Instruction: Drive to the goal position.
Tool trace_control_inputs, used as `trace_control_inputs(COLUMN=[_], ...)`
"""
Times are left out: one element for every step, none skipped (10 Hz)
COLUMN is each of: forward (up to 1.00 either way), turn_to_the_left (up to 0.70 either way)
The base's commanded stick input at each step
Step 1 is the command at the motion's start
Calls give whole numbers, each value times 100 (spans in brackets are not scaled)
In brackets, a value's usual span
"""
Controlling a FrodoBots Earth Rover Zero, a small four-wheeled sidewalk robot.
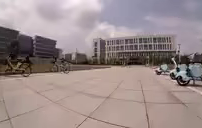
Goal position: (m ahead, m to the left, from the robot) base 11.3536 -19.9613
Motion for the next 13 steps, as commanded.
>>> trace_control_inputs(forward=[50,50,50,50,50,50,50,50,50,50,50,50,50], turn_to_the_left=[-2,-2,-32,-52,-52,-52,-48,-7,-2,-2,-2,-2,-2])
